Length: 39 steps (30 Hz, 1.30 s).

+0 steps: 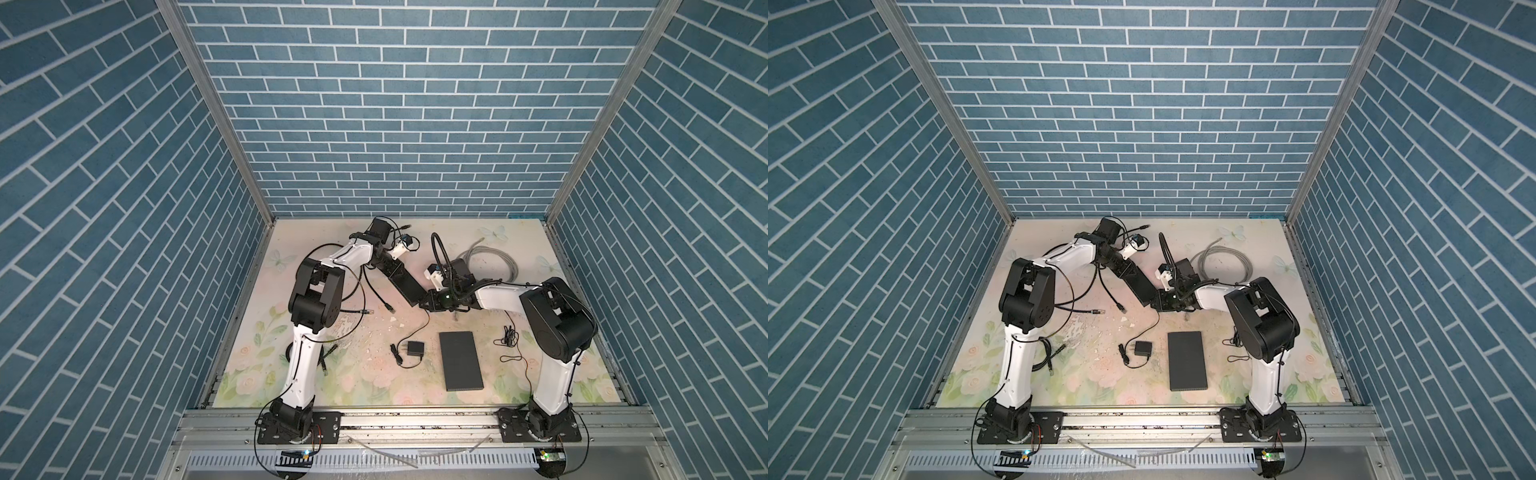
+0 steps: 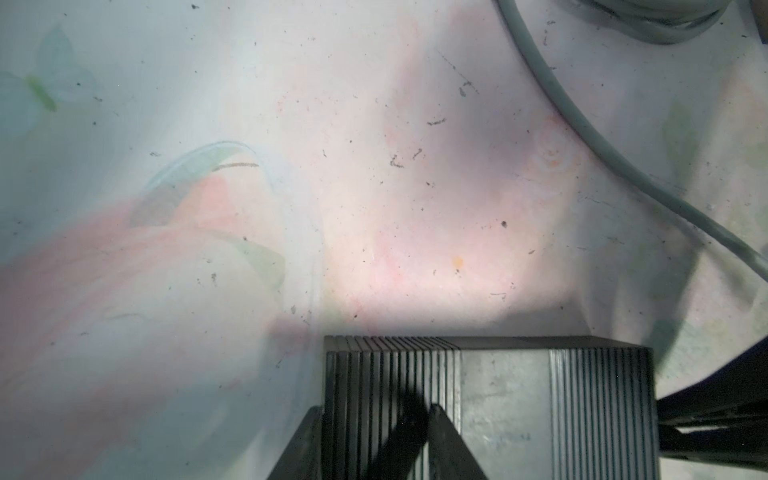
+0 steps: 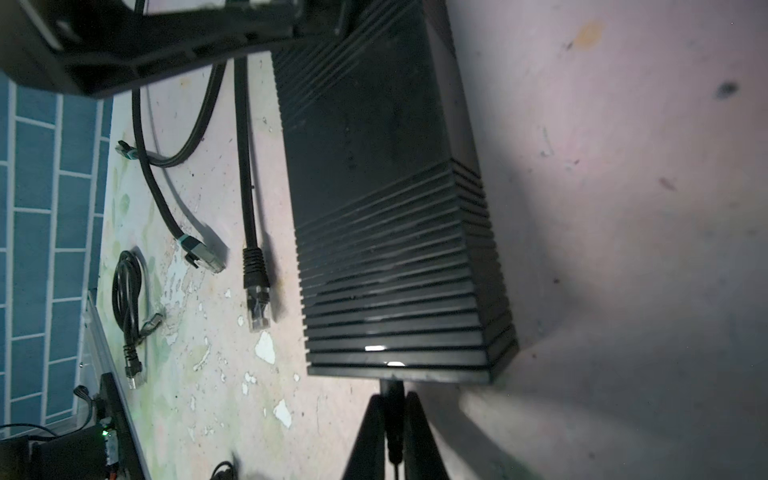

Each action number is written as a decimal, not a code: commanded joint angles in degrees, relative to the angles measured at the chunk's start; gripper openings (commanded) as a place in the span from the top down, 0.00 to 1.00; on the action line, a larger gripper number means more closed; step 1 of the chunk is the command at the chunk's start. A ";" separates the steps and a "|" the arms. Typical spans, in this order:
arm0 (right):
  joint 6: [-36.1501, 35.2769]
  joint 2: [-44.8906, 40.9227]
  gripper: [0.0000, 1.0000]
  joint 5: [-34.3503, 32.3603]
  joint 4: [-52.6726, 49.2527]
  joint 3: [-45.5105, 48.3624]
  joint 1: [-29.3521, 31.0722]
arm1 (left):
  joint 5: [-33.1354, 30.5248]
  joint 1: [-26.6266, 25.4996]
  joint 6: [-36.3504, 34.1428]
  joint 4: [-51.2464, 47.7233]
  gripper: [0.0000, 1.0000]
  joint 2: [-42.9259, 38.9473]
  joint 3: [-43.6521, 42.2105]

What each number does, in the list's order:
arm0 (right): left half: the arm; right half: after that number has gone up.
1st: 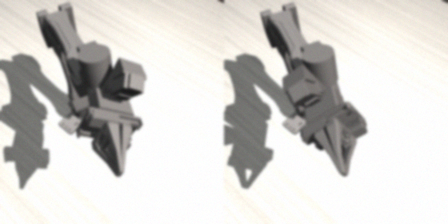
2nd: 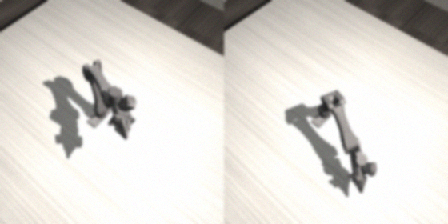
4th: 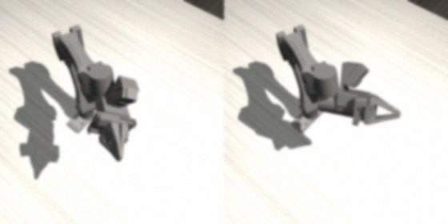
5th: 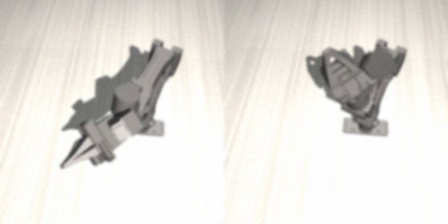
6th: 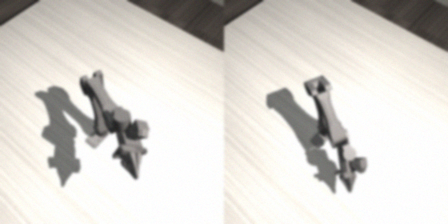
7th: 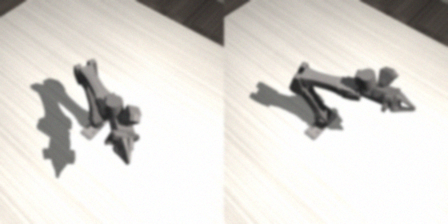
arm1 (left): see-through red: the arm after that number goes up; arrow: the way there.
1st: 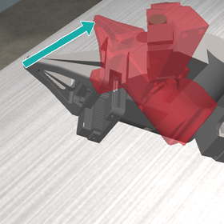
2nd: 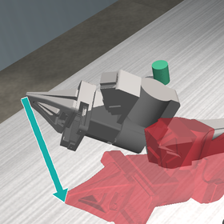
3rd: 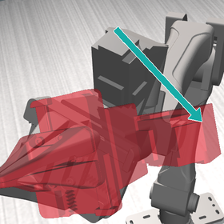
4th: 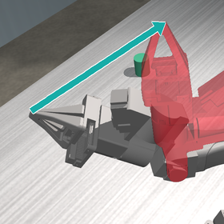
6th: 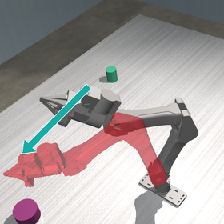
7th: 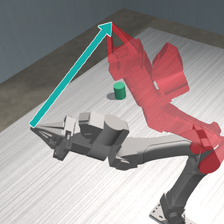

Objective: Insert the plug into the switch port

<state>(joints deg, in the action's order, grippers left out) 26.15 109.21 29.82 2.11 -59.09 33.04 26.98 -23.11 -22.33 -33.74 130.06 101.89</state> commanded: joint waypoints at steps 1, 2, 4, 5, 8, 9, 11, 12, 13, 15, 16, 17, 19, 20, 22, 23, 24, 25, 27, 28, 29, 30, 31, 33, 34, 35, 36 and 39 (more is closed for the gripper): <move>3.34 0.52 0.88 -2.94 17.78 -6.60 -0.65 | 4.53 -6.69 0.65 -15.00 0.60 4.04 -4.93; 2.42 -0.11 0.87 -3.51 16.27 -5.96 -0.69 | 3.49 -6.52 1.48 -14.47 0.60 4.05 -5.03; 0.62 -1.61 0.85 -4.67 13.90 -4.03 -0.82 | 1.38 -6.20 3.00 -13.91 0.59 4.05 -4.73; -0.05 -2.61 0.84 -5.43 13.15 -2.59 -0.97 | -0.23 -5.99 3.95 -13.51 0.59 4.05 -4.68; -1.10 -5.30 0.81 -7.20 12.52 2.62 -1.93 | -4.66 -5.49 6.59 -12.21 0.56 3.80 -4.59; -1.08 -6.11 0.80 -7.49 12.58 4.00 -2.41 | -5.39 -5.24 7.21 -11.85 0.55 3.68 -4.57; -1.19 -7.86 0.77 -7.26 12.18 6.65 -3.12 | -6.90 -4.82 8.54 -11.02 0.54 3.45 -4.44; -1.34 -9.06 0.75 -7.00 11.81 7.90 -3.42 | -7.04 -4.60 8.91 -10.81 0.54 3.29 -4.34; -1.65 -10.19 0.74 -6.80 11.40 8.91 -3.56 | -7.53 -4.46 9.33 -10.49 0.53 3.10 -4.36; -2.60 -12.79 0.72 -6.56 9.65 10.48 -3.60 | -8.14 -4.22 9.84 -9.90 0.51 2.67 -4.31; -3.17 -13.62 0.71 -6.45 8.61 10.93 -3.64 | -8.30 -4.18 10.08 -9.73 0.51 2.47 -4.25; -3.76 -14.34 0.71 -6.15 7.51 11.31 -3.60 | -8.87 -4.19 10.48 -9.62 0.50 2.37 -4.11; -5.43 -15.19 0.71 -4.51 6.14 12.04 -3.46 | -9.53 -4.09 10.92 -9.91 0.49 2.48 -3.69; -6.46 -15.53 0.71 -2.84 5.79 12.55 -3.27 | -9.86 -4.12 11.28 -9.97 0.48 2.55 -3.46; -9.14 -16.23 0.68 -1.65 4.85 13.50 -2.12 | -9.99 -3.97 11.90 -10.13 0.47 2.73 -2.94; -10.58 -16.54 0.67 -2.29 3.61 13.73 -1.34 | -9.97 -3.96 12.35 -9.98 0.46 2.70 -2.92; -11.87 -16.79 0.66 -3.44 2.27 13.61 -0.42 | -10.02 -4.00 12.69 -9.86 0.46 2.66 -2.86; -12.90 -16.89 0.65 -5.43 0.71 13.44 0.62 | -9.98 -4.01 13.02 -9.75 0.45 2.54 -2.87; -14.05 -16.75 0.64 -10.30 -1.27 13.15 2.25 | -9.97 -3.97 13.44 -9.63 0.45 2.57 -2.75; -14.44 -16.40 0.64 -12.86 -1.63 13.12 3.00 | -10.00 -4.03 13.45 -9.59 0.45 2.57 -2.73; -14.64 -16.03 0.64 -15.54 -1.53 13.12 3.64 | -9.93 -3.96 13.54 -9.59 0.45 2.54 -2.58; -14.77 -15.59 0.65 -17.37 -1.34 13.06 4.03 | -9.95 -3.96 13.54 -9.60 0.45 2.54 -2.59; -14.86 -14.98 0.66 -18.67 -1.15 12.81 4.22 | -9.86 -3.97 13.54 -9.64 0.45 2.54 -2.50; -14.99 -13.71 0.69 -20.29 -1.21 11.96 4.51 | -9.92 -4.02 13.54 -9.64 0.44 2.46 -2.55; -15.06 -13.14 0.70 -20.82 -1.15 11.58 4.64 | -9.81 -4.00 13.54 -9.66 0.44 2.48 -2.48; -15.30 -12.51 0.71 -21.02 -1.19 11.25 4.91 | -9.84 -3.96 13.53 -9.73 0.44 2.38 -2.49; -15.57 -12.06 0.72 -21.23 -1.29 10.90 5.14 | -9.84 -3.97 13.54 -9.73 0.44 2.33 -2.57; -16.54 -10.40 0.74 -23.06 -2.11 9.76 5.89 | -9.79 -3.96 13.63 -9.73 0.44 2.15 -2.68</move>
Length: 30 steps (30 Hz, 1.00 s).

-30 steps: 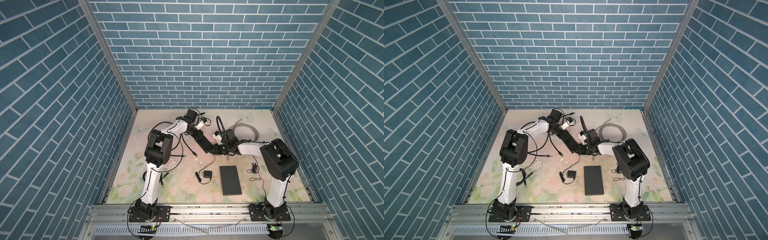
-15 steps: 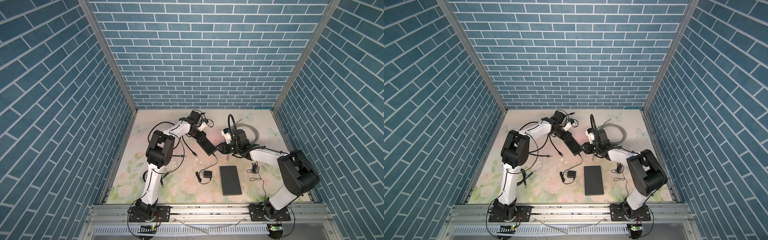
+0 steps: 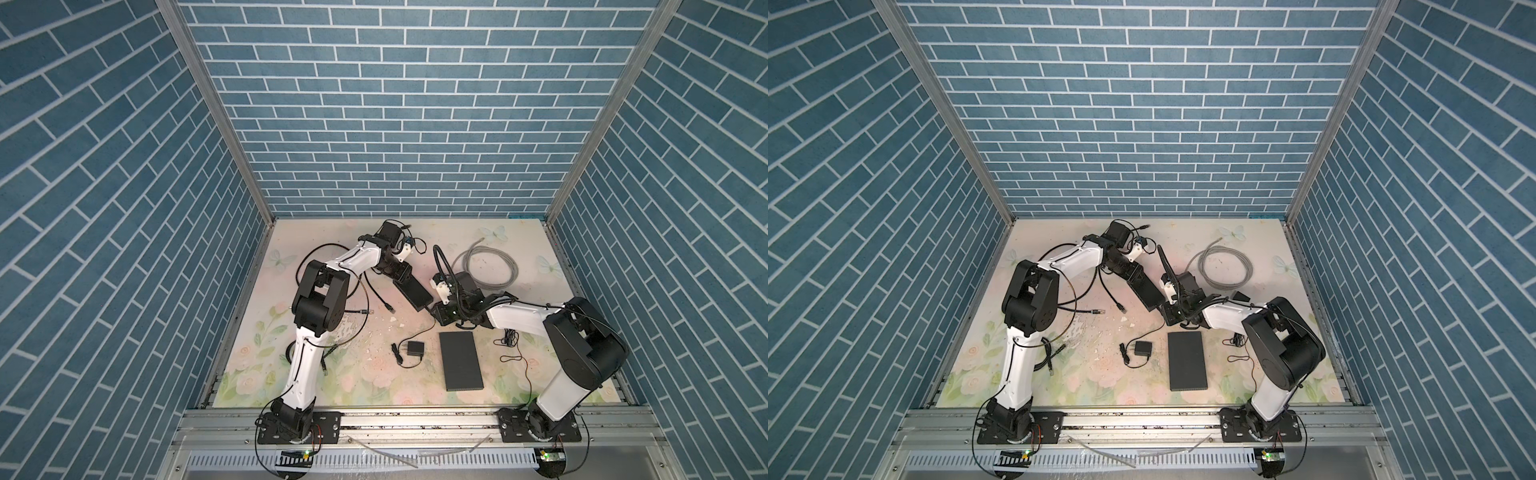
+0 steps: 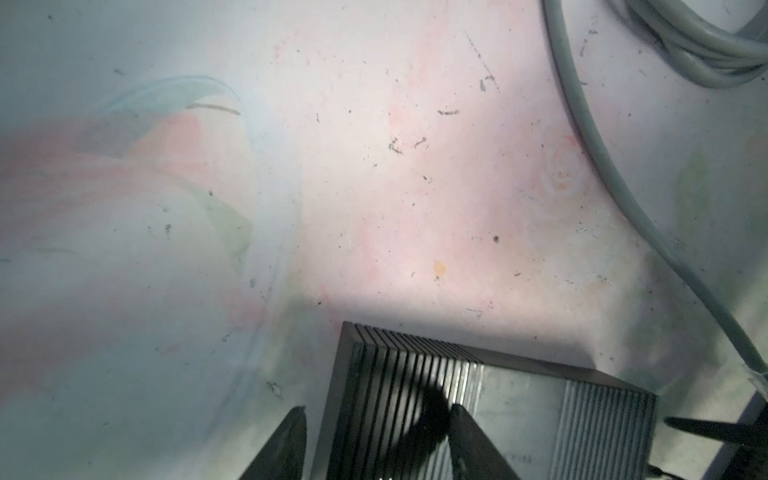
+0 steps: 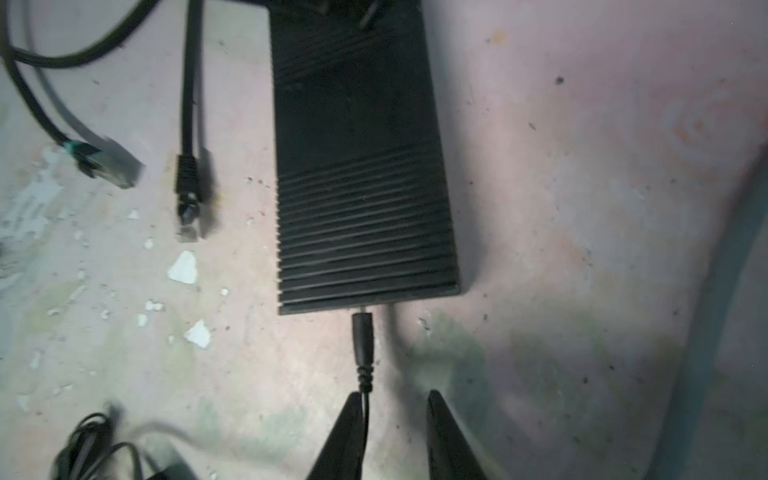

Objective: Insert the plug into the switch port

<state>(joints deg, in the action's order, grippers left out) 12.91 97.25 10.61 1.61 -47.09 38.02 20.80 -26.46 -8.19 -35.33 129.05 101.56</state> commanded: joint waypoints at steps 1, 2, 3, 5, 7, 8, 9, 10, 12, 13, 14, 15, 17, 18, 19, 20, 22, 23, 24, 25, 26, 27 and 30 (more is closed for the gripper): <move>-3.58 2.04 0.75 -4.19 -1.78 -2.50 1.11 | -3.55 -0.67 -0.43 -8.01 0.44 3.17 -2.38; -3.74 2.36 0.76 -4.28 -1.74 -2.78 1.31 | -3.54 -0.62 -0.34 -8.00 0.44 3.20 -2.37; -3.85 2.57 0.76 -4.20 -1.61 -2.90 1.46 | -3.56 -0.62 -0.34 -8.08 0.44 3.22 -2.34; -3.68 2.70 0.76 -4.27 -1.26 -3.00 1.53 | -3.54 -0.64 -0.34 -8.17 0.44 3.10 -2.47; -3.52 2.43 0.76 -4.29 -0.96 -2.91 1.65 | -3.77 -0.62 -0.34 -8.09 0.44 3.04 -2.52; -3.48 1.96 0.76 -4.12 -0.66 -2.84 1.70 | -3.75 -0.61 -0.38 -8.09 0.44 3.05 -2.45; -3.39 1.64 0.76 -4.06 -0.33 -2.81 1.70 | -3.78 -0.66 -0.34 -8.09 0.44 3.11 -2.39; -3.50 1.32 0.77 -4.02 0.04 -2.83 1.72 | -3.55 -0.66 -0.34 -8.18 0.44 3.18 -2.18; -3.70 1.26 0.80 -4.18 0.11 -3.40 1.74 | -2.99 -0.66 -0.10 -8.17 0.45 3.22 -1.93; -3.72 1.61 0.82 -4.27 -0.06 -3.81 1.86 | -2.73 -0.62 0.02 -8.09 0.45 3.17 -1.83; -3.75 1.96 0.83 -4.28 -0.44 -4.21 1.84 | -2.43 -0.61 0.09 -8.09 0.46 3.22 -1.88; -3.68 2.33 0.84 -4.24 -0.63 -4.53 1.89 | -2.19 -0.65 0.18 -8.11 0.47 3.15 -1.81; -3.58 3.15 0.85 -4.27 -0.56 -4.94 2.06 | -1.12 -0.64 0.10 -8.26 0.48 3.29 -1.90; -3.39 3.42 0.86 -4.50 -0.31 -4.89 2.18 | -0.83 -0.67 0.10 -8.34 0.49 3.44 -2.02; -3.17 3.75 0.87 -4.84 0.05 -4.90 2.23 | -0.82 -0.64 0.18 -8.40 0.50 3.54 -2.15; -2.83 3.93 0.88 -5.22 0.26 -4.94 2.24 | -0.45 -0.69 0.27 -8.51 0.52 3.70 -2.35; -2.07 4.12 0.89 -6.24 0.60 -5.20 2.23 | 0.56 -0.71 0.36 -8.47 0.54 3.67 -2.98; -1.76 4.18 0.90 -6.93 0.76 -5.39 2.22 | 1.39 -0.79 0.45 -8.23 0.55 3.52 -3.49; -1.57 4.28 0.91 -7.04 0.84 -5.55 2.31 | 2.22 -0.72 0.60 -8.09 0.56 3.41 -3.87; -1.48 4.34 0.92 -7.18 1.11 -5.72 2.32 | 2.95 -0.83 0.76 -7.81 0.57 3.19 -4.37; -1.48 4.35 0.94 -7.18 1.45 -5.82 2.32 | 3.51 -0.88 0.95 -7.45 0.58 3.05 -4.89; -1.48 4.37 0.95 -7.24 1.80 -5.79 2.30 | 3.76 -1.05 0.98 -7.24 0.58 2.95 -5.26; -1.91 4.43 0.97 -7.46 2.23 -6.54 2.33 | 4.59 -1.61 0.40 -8.02 0.60 3.05 -5.50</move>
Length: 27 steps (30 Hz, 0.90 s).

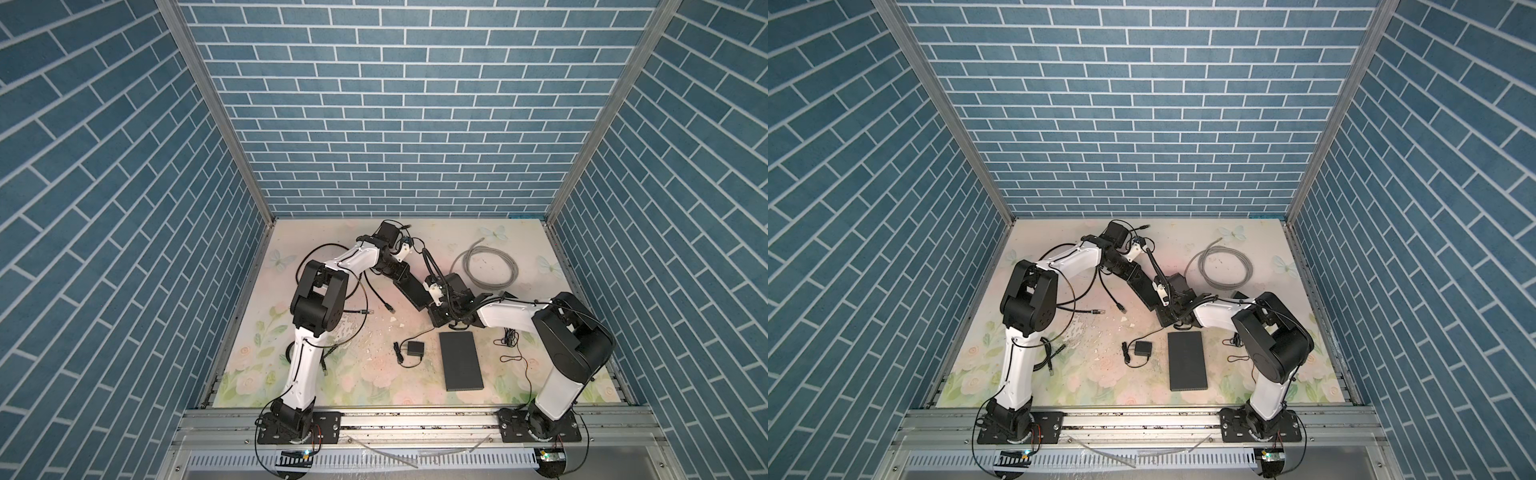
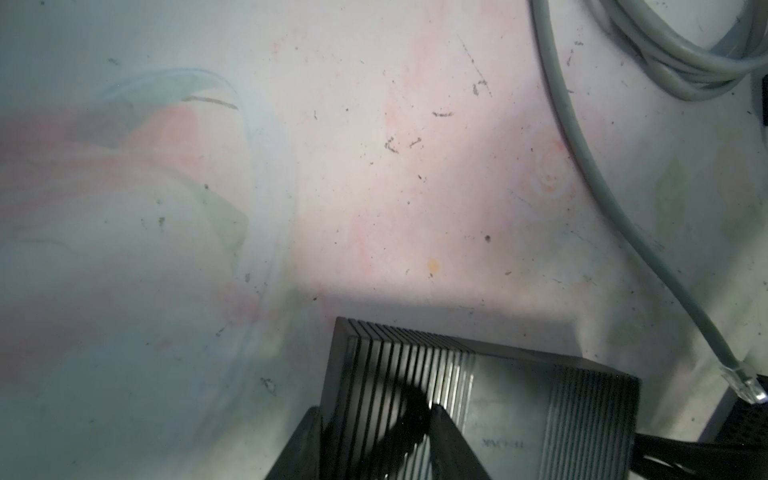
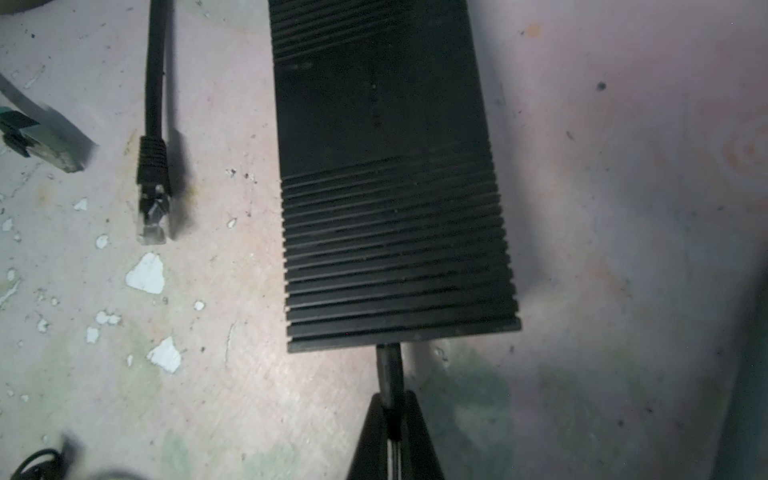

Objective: Insert the plug into the switch port

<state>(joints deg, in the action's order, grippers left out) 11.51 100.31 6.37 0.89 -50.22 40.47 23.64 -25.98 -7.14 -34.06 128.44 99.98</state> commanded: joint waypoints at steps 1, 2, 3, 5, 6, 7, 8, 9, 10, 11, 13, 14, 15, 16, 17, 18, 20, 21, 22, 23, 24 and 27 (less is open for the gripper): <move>-0.76 1.54 0.97 -3.46 2.93 -3.79 -0.12 | 2.20 -2.46 -1.21 -9.63 0.61 3.69 -3.88; -1.11 1.64 0.98 -3.55 3.04 -4.06 -0.13 | 2.46 -2.94 -1.91 -10.10 0.62 3.77 -3.85; -1.53 1.73 0.98 -3.60 3.22 -4.26 -0.13 | 2.36 -3.46 -2.60 -10.60 0.63 3.89 -3.83; -2.51 2.07 0.98 -3.47 3.35 -5.03 -0.13 | 2.12 -4.54 -4.20 -12.15 0.63 4.51 -3.06; -2.94 2.24 0.98 -3.41 3.28 -5.51 -0.12 | 2.39 -4.89 -4.66 -12.87 0.64 4.89 -2.67; -3.34 2.43 0.98 -3.41 3.25 -6.05 -0.12 | 2.82 -5.19 -4.98 -13.44 0.64 5.19 -2.37; -3.55 2.52 0.99 -3.47 3.32 -6.61 -0.15 | 3.25 -5.39 -5.06 -13.70 0.64 5.38 -2.34; -3.65 2.52 0.99 -3.42 3.51 -7.02 -0.13 | 3.83 -5.58 -5.03 -13.85 0.64 5.49 -2.41; -3.85 2.73 0.99 -3.34 3.83 -7.50 -0.13 | 4.84 -5.66 -5.08 -14.00 0.64 5.59 -2.55; -3.86 2.93 0.99 -3.13 4.05 -8.15 -0.12 | 5.75 -5.69 -4.92 -14.10 0.65 5.61 -2.73; -4.03 3.69 0.99 -3.03 4.51 -9.06 -0.12 | 7.17 -5.92 -4.77 -14.02 0.65 5.63 -3.36; -4.11 4.11 0.99 -3.03 5.06 -9.43 -0.13 | 7.59 -6.16 -4.81 -14.00 0.65 5.64 -3.78; -4.06 4.37 0.99 -2.99 5.60 -9.47 -0.13 | 7.96 -6.32 -4.94 -14.01 0.65 5.75 -4.14; -4.04 4.66 0.99 -3.03 6.61 -9.47 -0.13 | 8.32 -6.53 -5.07 -14.20 0.65 5.90 -4.49; -3.96 4.89 0.99 -3.11 7.76 -9.42 -0.13 | 8.58 -6.71 -5.14 -14.32 0.65 6.04 -4.75; -3.95 4.98 0.98 -3.14 8.96 -9.45 -0.16 | 8.81 -6.86 -5.17 -14.36 0.65 6.22 -5.02; -3.86 5.20 0.98 -3.07 11.37 -9.46 -0.19 | 9.60 -7.17 -5.17 -14.30 0.65 6.52 -5.65; -3.71 5.24 0.98 -3.12 12.47 -9.44 -0.21 | 9.90 -7.29 -5.08 -14.21 0.65 6.64 -5.93; -3.65 5.33 0.98 -3.14 13.60 -9.46 -0.14 | 10.02 -7.46 -4.92 -14.11 0.65 6.65 -6.11; -3.62 5.53 0.98 -3.12 14.39 -9.74 -0.21 | 10.18 -7.59 -4.74 -13.97 0.65 6.77 -6.38; -3.67 5.67 0.98 -3.12 15.05 -9.98 -0.24 | 10.35 -7.80 -4.64 -13.92 0.65 6.82 -6.46; -3.68 6.27 0.98 -3.19 15.94 -10.72 -0.21 | 10.85 -8.19 -4.51 -13.88 0.65 6.90 -6.73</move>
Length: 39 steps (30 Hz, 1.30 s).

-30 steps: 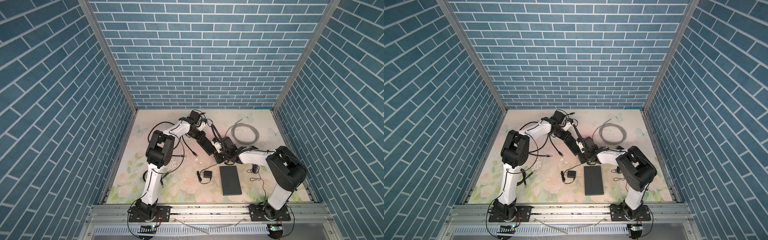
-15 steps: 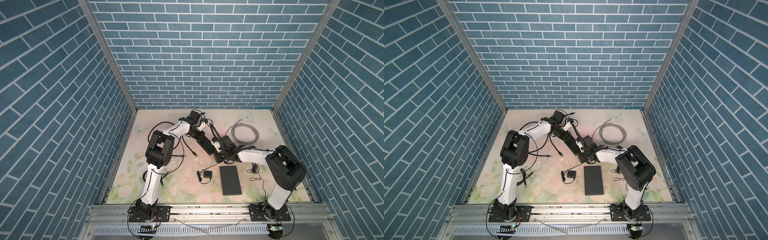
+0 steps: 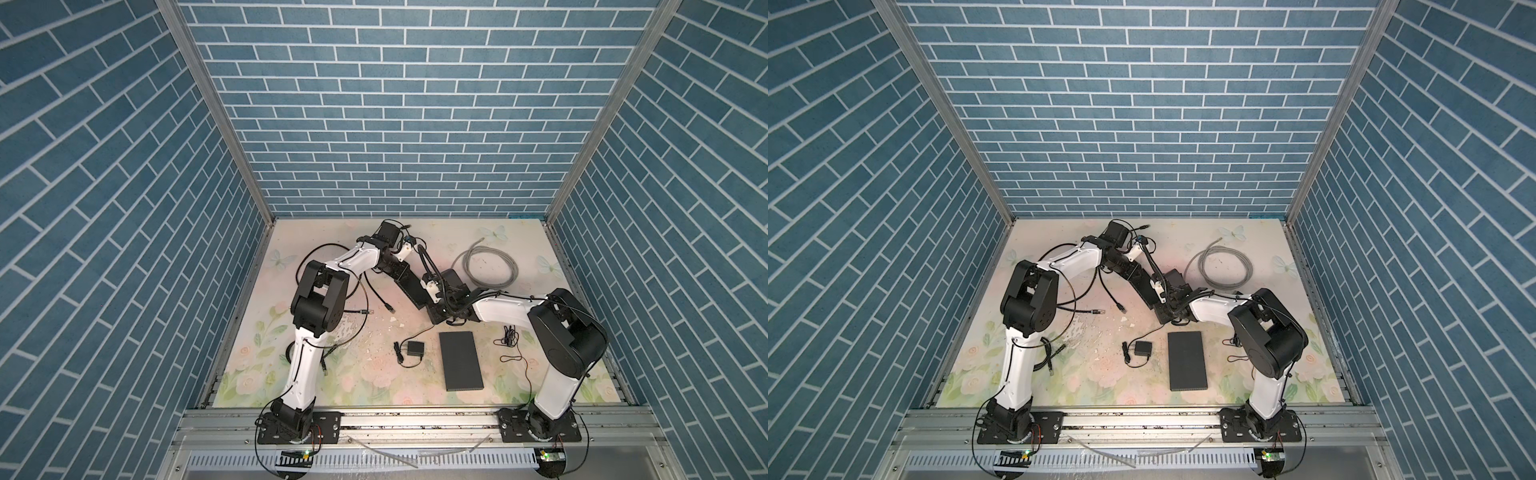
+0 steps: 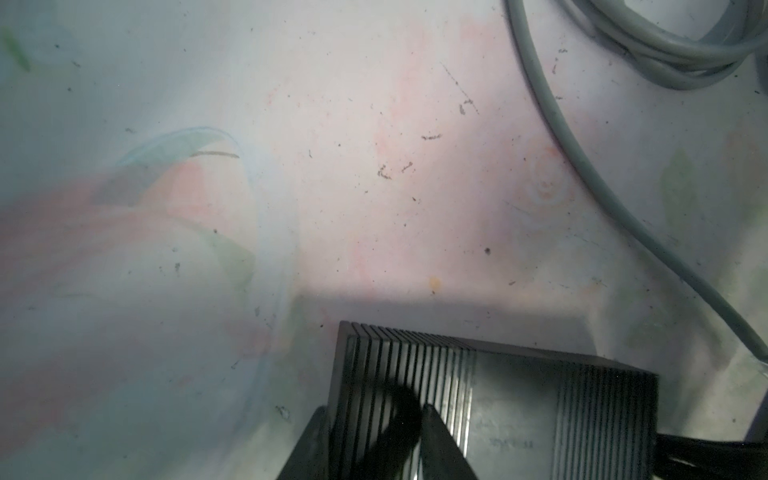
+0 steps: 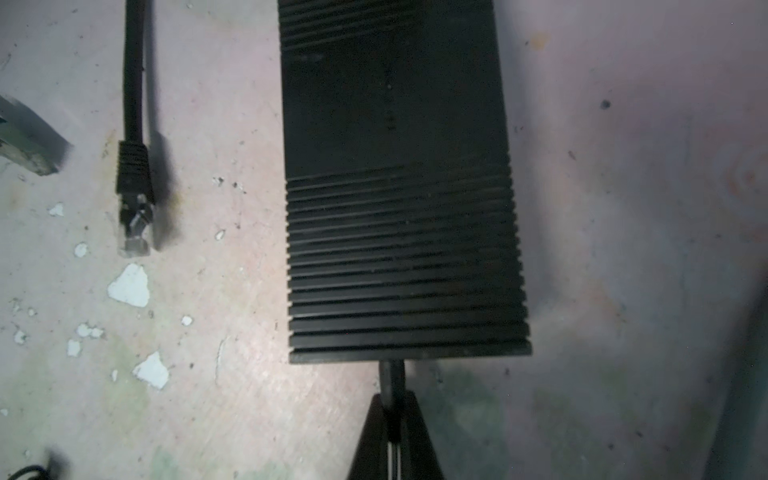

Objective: Insert the plug into the switch port

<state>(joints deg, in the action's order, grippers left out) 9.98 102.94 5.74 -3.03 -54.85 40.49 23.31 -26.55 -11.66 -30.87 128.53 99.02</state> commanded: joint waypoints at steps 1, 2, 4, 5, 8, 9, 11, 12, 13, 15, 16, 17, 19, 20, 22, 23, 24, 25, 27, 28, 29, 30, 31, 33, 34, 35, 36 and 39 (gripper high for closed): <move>-2.12 3.85 0.98 -2.79 20.12 -6.19 -0.23 | 11.51 -7.72 -0.03 -17.14 0.65 6.88 -5.87; -2.09 3.94 0.98 -2.92 20.48 -6.23 -0.21 | 11.90 -7.79 -0.03 -17.20 0.65 6.82 -6.00; -2.11 4.11 0.98 -3.19 20.74 -6.19 -0.21 | 12.23 -7.82 -0.01 -16.94 0.65 6.67 -6.36; -2.06 4.12 0.97 -3.37 20.70 -6.21 -0.24 | 12.35 -7.82 -0.03 -17.07 0.66 6.56 -6.39; -2.07 4.29 0.97 -3.54 21.21 -6.16 -0.32 | 12.81 -8.00 -0.38 -17.38 0.66 6.38 -6.57; -1.99 4.37 0.97 -3.54 21.37 -6.15 -0.40 | 12.94 -8.15 -0.38 -17.40 0.66 6.19 -6.65; -1.73 4.55 0.97 -3.55 21.95 -6.34 -0.59 | 13.17 -8.58 -0.38 -17.29 0.67 6.02 -6.98; -1.57 4.69 0.98 -3.62 22.13 -6.50 -0.67 | 13.23 -8.76 -0.42 -17.29 0.67 5.92 -7.15; -1.46 4.81 0.97 -3.63 22.46 -6.67 -0.76 | 13.34 -9.03 -0.47 -17.38 0.67 6.03 -7.26; -1.39 5.23 0.97 -3.78 23.02 -7.07 -0.98 | 13.57 -9.44 -0.47 -17.38 0.67 6.10 -7.64; -1.36 5.51 0.97 -3.81 23.22 -7.34 -0.94 | 13.84 -9.57 -0.42 -17.38 0.67 6.12 -7.84; -1.28 5.76 0.97 -3.76 23.54 -7.62 -0.98 | 14.03 -9.73 -0.31 -17.24 0.67 5.95 -8.16; -0.97 6.25 0.97 -3.85 24.07 -8.15 -0.94 | 14.09 -9.93 -0.21 -16.95 0.67 5.77 -8.74; -0.84 6.52 0.97 -3.75 24.37 -8.41 -0.95 | 14.21 -10.13 -0.13 -16.86 0.67 5.63 -9.00; -0.58 6.92 0.97 -3.64 24.39 -9.02 -0.85 | 14.14 -10.19 -0.05 -16.70 0.67 5.46 -9.47; -0.47 7.01 0.96 -3.54 24.38 -9.22 -0.96 | 13.88 -10.19 0.05 -16.55 0.67 5.36 -9.70; -0.39 6.97 0.96 -3.54 24.43 -9.14 -0.99 | 13.51 -10.19 0.04 -16.50 0.67 5.24 -9.87; -0.31 6.85 0.96 -3.54 24.27 -9.01 -0.96 | 12.90 -10.11 0.06 -16.59 0.67 5.14 -9.94; -0.10 6.22 0.95 -3.63 23.73 -8.43 -0.96 | 10.85 -9.80 0.63 -16.50 0.67 5.07 -9.88; 0.02 5.61 0.94 -3.66 23.68 -7.76 -0.95 | 9.38 -9.37 1.32 -16.22 0.66 4.94 -9.77; 0.25 4.93 0.92 -3.73 23.81 -6.84 -0.94 | 7.33 -8.76 2.52 -15.57 0.65 4.83 -9.64; 0.42 4.39 0.91 -3.81 23.77 -6.00 -0.96 | 6.14 -8.22 3.13 -15.21 0.65 4.72 -9.34; 0.71 3.73 0.90 -3.85 23.66 -4.97 -0.95 | 3.69 -7.50 4.36 -14.70 0.64 4.49 -8.78; 1.05 2.49 0.86 -3.25 23.02 -2.86 -1.02 | -2.06 -6.33 6.54 -13.72 0.60 4.36 -7.49; 1.22 1.83 0.85 -3.09 22.61 -1.64 -0.98 | -4.82 -5.63 7.38 -13.68 0.57 4.44 -6.39; 1.51 1.24 0.83 -2.93 22.01 -0.31 -1.03 | -7.10 -5.01 8.22 -13.62 0.56 4.36 -5.29; 1.69 0.52 0.82 -2.85 21.44 0.70 -0.98 | -9.71 -4.55 8.91 -13.45 0.55 4.36 -4.22; 2.10 -2.00 0.75 -2.63 19.58 4.52 -1.02 | -13.47 -3.10 9.74 -14.66 0.48 5.02 0.25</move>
<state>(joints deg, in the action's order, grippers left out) 11.55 104.66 4.62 8.34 -52.99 39.83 13.41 -28.47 -4.34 -29.12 128.27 100.07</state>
